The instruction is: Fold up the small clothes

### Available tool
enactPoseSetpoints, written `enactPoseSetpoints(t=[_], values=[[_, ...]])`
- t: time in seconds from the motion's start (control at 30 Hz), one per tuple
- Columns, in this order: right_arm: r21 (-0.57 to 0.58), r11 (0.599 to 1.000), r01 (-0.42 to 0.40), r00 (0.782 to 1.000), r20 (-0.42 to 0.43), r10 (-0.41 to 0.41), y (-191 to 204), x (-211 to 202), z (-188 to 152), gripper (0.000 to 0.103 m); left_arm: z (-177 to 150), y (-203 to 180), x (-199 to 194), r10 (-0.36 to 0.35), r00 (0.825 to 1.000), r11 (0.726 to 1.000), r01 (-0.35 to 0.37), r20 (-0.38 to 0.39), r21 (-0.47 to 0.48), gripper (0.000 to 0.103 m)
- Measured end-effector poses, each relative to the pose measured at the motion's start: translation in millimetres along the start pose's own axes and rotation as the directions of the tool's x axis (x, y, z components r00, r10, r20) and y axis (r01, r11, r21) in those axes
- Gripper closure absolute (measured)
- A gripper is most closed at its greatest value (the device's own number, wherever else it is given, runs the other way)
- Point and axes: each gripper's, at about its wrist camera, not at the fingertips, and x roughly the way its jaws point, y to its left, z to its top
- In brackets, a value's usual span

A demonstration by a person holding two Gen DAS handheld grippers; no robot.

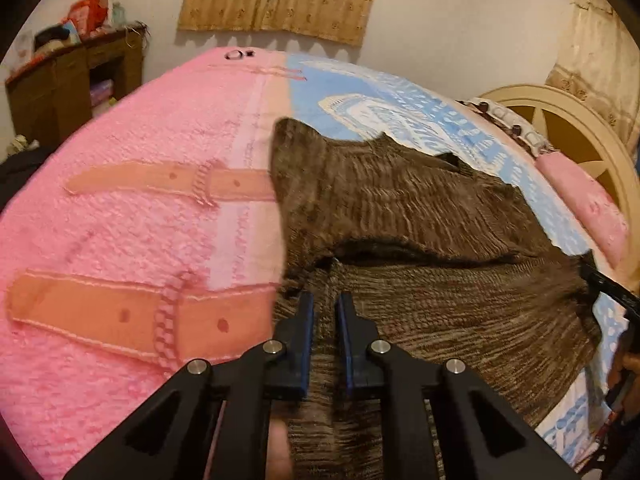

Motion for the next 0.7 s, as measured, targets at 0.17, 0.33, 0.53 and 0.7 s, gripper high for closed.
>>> enactPoseSetpoints(t=[0.17, 0.33, 0.53, 0.7], values=[[0.019, 1.000, -0.001, 1.000, -0.010, 0.001, -5.9, -0.9, -4.8, 0.089, -3.8, 1.2, 3.0, -0.015, 1.000, 1.000, 0.016, -0.016, 0.021, 0.083], [0.026, 1.000, -0.015, 1.000, -0.015, 0.015, -5.1, -0.5, -7.8, 0.090, -3.8, -2.4, 9.7, -0.099, 0.995, 0.995, 0.099, -0.025, 0.004, 0.038], [0.029, 0.999, -0.020, 1.000, -0.014, 0.020, -4.1, -1.1, -8.9, 0.089, -6.2, -26.5, 13.2, -0.020, 0.999, 0.993, 0.025, -0.041, 0.114, 0.030], [0.035, 0.999, -0.024, 0.999, -0.030, 0.025, -3.9, 1.7, -11.0, 0.089, -6.8, -13.7, 11.5, -0.054, 0.998, 0.998, 0.055, -0.037, 0.037, 0.057]])
